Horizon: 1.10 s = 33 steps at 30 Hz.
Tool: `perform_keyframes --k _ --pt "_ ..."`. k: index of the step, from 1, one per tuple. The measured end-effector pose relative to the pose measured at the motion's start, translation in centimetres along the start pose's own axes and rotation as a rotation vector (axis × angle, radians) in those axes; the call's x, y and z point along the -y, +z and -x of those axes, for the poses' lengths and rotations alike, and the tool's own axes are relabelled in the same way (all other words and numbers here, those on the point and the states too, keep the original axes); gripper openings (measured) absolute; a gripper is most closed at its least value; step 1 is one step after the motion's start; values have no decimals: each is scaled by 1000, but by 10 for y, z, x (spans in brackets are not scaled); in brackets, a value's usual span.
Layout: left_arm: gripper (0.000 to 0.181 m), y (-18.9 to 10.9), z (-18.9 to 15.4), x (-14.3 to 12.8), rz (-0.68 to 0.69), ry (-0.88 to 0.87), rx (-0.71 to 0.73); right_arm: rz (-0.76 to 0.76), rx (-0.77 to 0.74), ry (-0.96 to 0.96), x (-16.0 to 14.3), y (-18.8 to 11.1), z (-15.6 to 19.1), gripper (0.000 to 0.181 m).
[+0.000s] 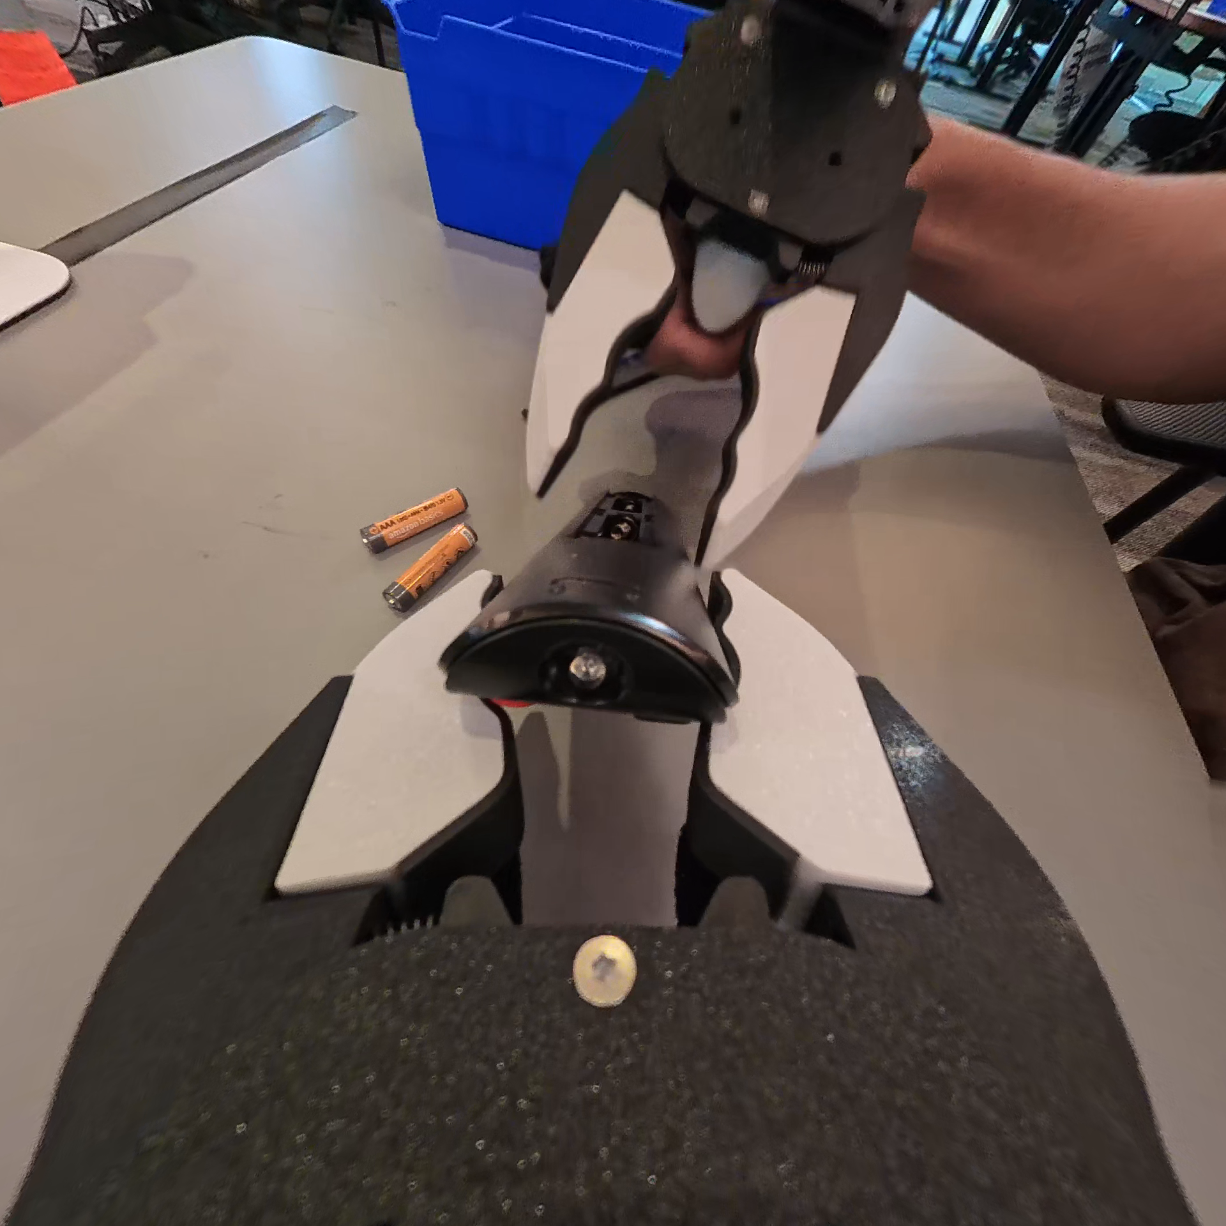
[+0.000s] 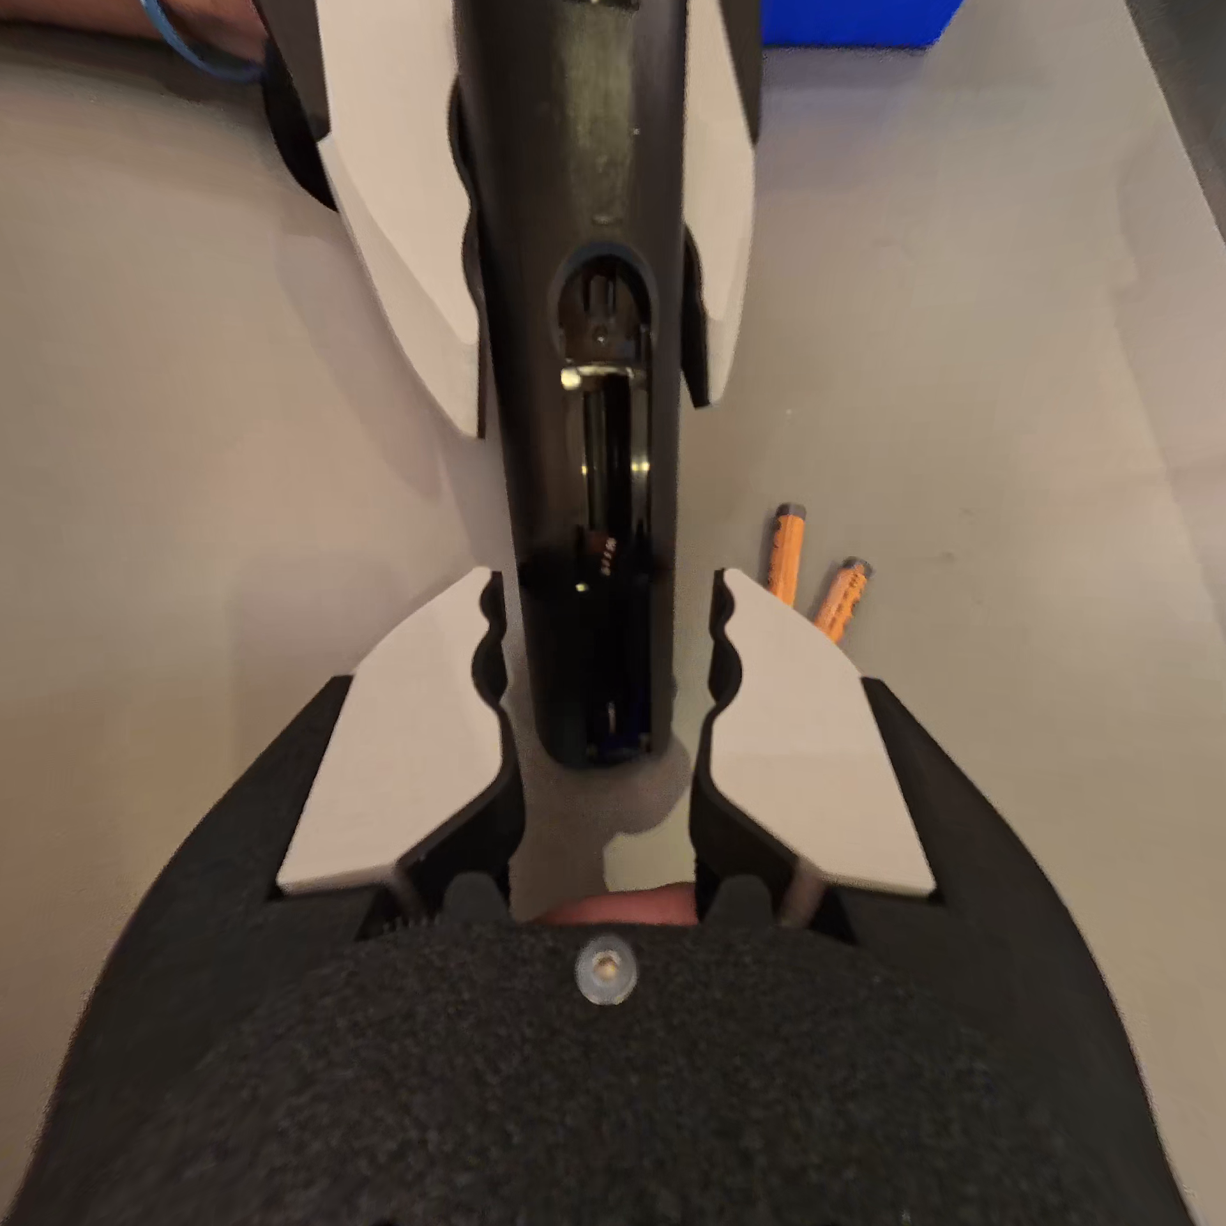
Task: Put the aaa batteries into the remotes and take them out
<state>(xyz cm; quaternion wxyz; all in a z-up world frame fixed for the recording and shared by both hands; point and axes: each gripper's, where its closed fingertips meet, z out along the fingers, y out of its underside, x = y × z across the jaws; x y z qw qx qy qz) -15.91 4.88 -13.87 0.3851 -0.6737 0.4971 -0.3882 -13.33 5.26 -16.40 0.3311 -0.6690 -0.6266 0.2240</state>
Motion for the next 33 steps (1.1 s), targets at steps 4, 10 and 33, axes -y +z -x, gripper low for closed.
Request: perform_keyframes --k 4,10,33 --pt "58 1 -2 -1 5 7 -7 -52 -94 120 12 -35 -28 54" --pt "59 1 -3 -1 7 13 -10 109 -115 186 12 -29 -61 47" --pt "59 1 -5 -2 11 8 -27 583 99 15 -19 40 -62 10"
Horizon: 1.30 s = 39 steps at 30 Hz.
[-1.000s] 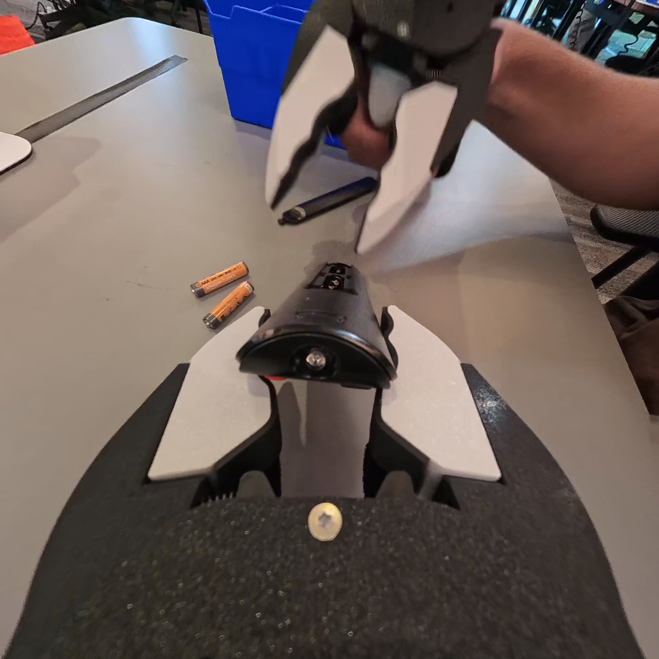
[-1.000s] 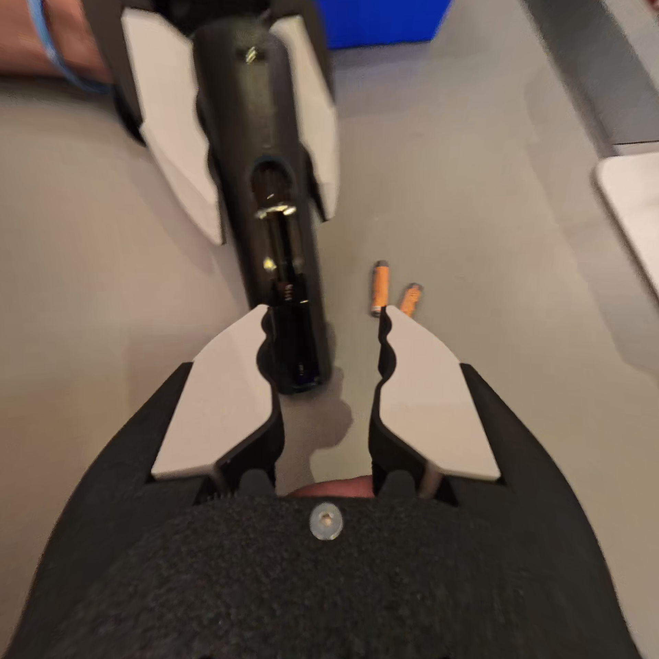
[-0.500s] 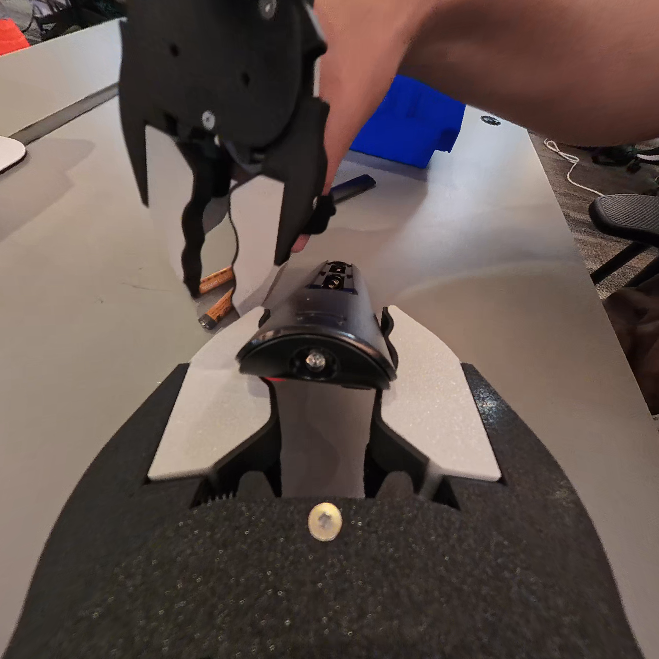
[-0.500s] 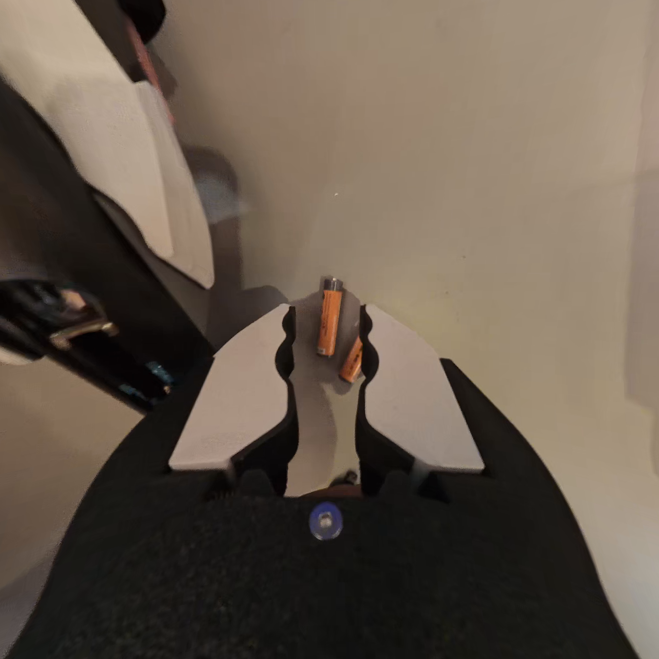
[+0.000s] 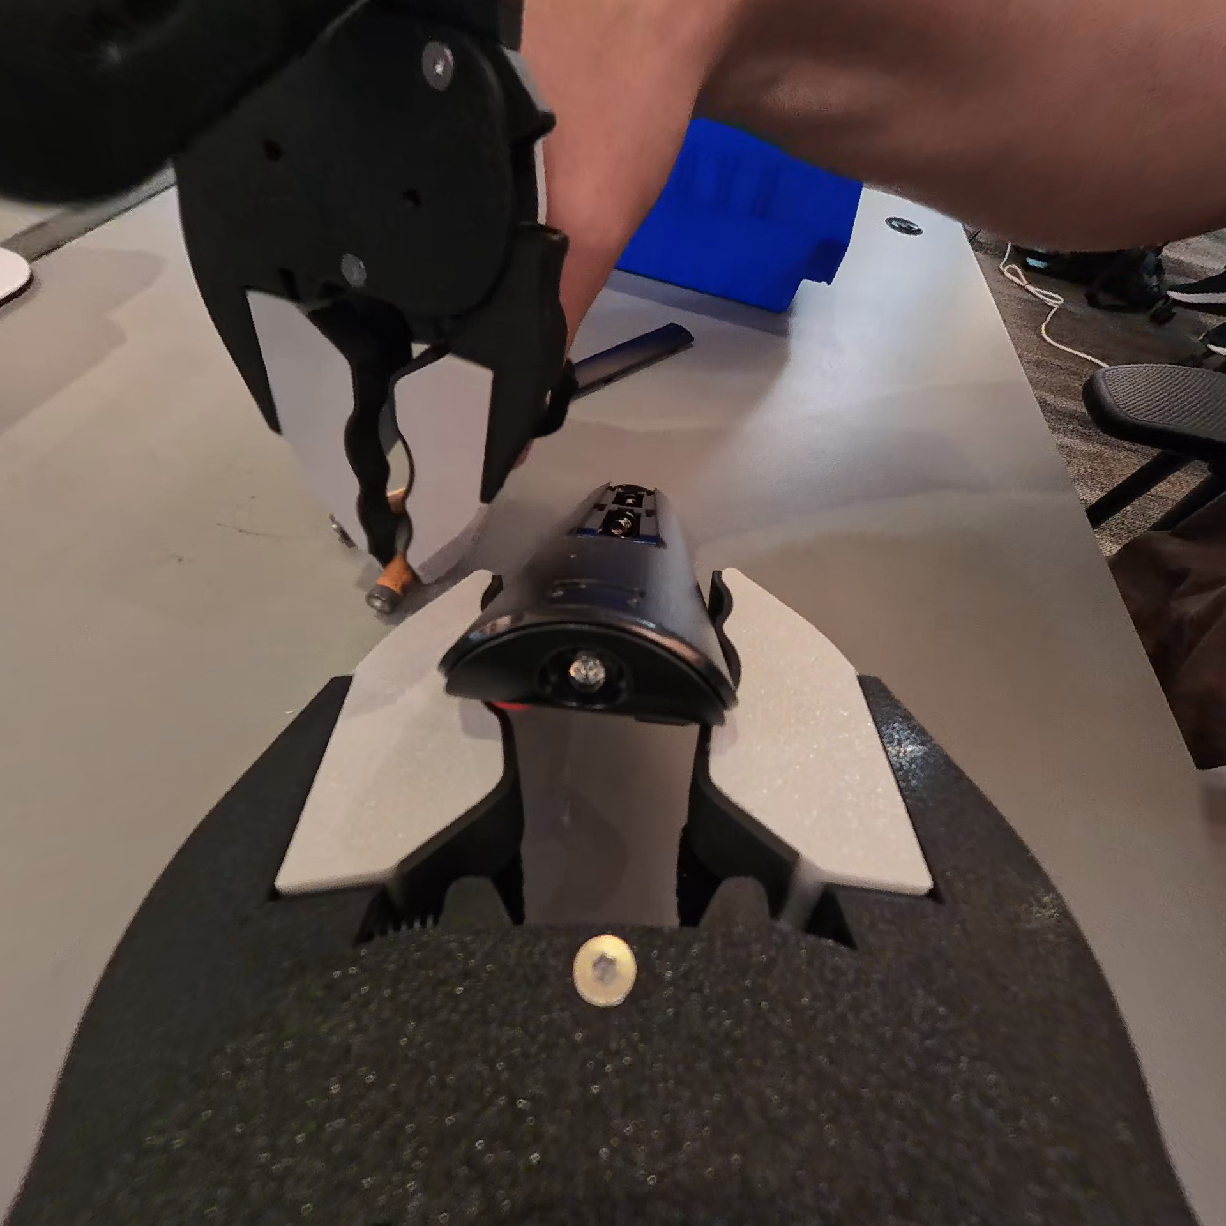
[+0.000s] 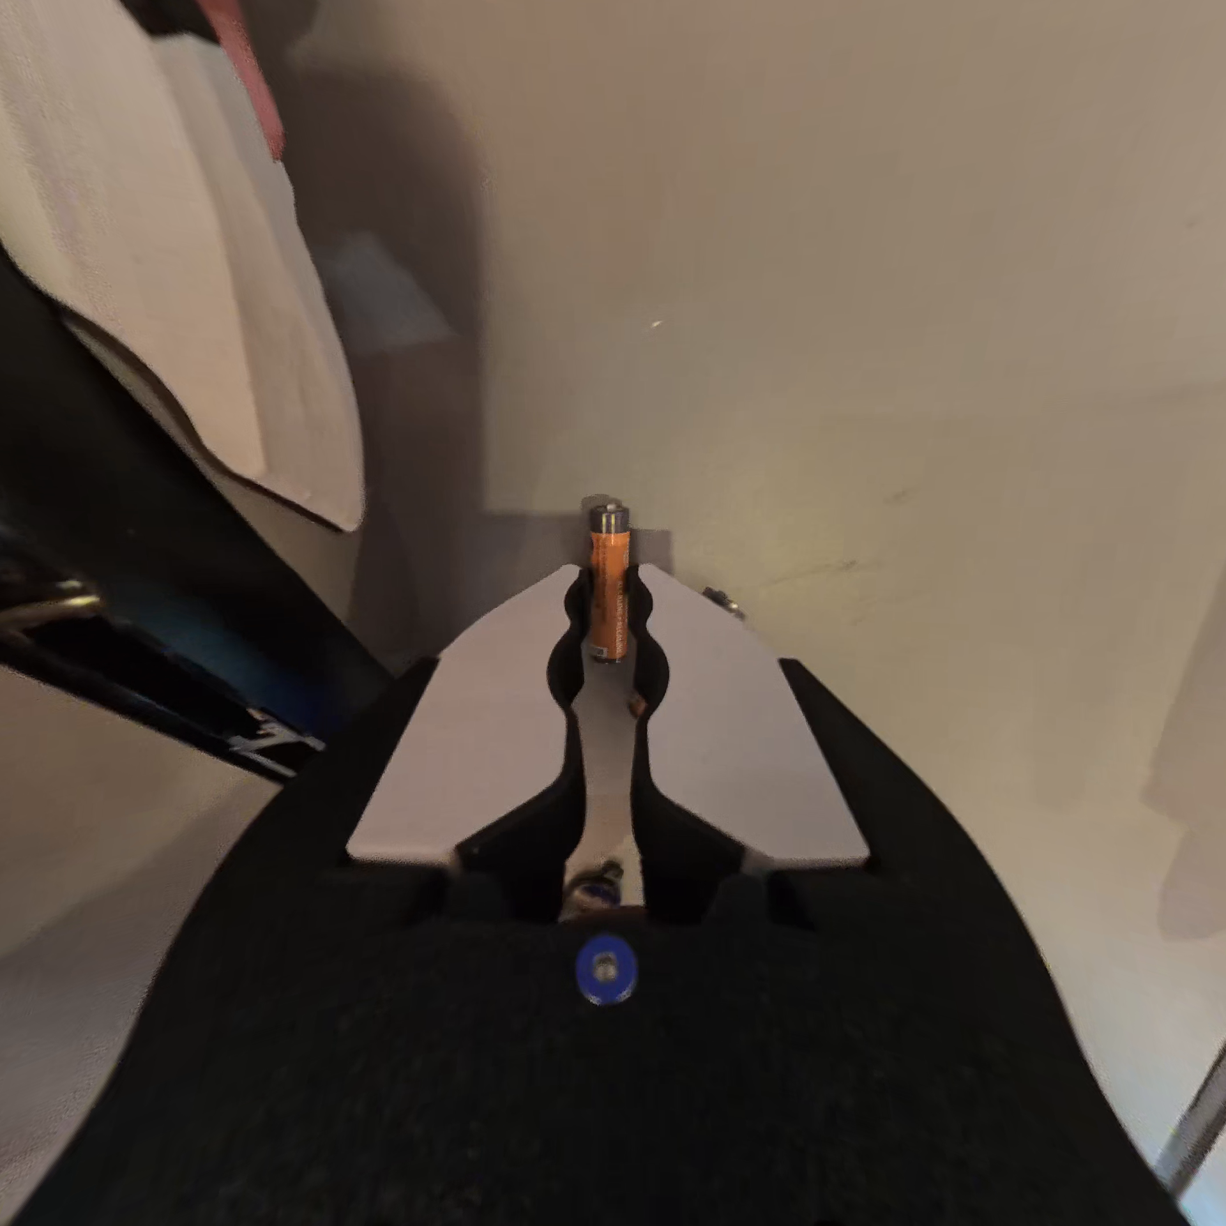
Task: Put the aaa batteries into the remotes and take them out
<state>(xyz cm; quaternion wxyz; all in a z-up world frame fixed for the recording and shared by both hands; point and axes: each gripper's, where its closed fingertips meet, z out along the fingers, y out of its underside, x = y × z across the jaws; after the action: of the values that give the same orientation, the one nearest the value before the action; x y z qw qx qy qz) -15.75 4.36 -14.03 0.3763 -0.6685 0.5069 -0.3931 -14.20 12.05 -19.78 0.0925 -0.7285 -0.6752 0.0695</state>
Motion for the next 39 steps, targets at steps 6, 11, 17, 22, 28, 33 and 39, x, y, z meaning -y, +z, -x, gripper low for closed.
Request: perform_keyframes --k 6,11,17,22,28,33,39 --pt "59 0 1 0 -2 -9 -4 -447 16 121 19 -43 4 10" --pt "59 0 1 0 -2 -15 -6 -869 203 244 27 -86 40 10" --pt "59 0 1 0 -2 -25 -10 -969 304 280 25 -75 68 10" --pt "59 0 1 0 -2 -26 -12 -1016 289 264 26 -72 68 10" --pt "59 0 2 0 -2 -30 -13 -1018 292 252 24 -68 67 10" --pt "59 0 2 0 1 -26 -9 -1010 281 251 21 -67 67 10" --pt "59 0 1 -1 4 -25 -13 -1063 290 251 33 -77 64 10"
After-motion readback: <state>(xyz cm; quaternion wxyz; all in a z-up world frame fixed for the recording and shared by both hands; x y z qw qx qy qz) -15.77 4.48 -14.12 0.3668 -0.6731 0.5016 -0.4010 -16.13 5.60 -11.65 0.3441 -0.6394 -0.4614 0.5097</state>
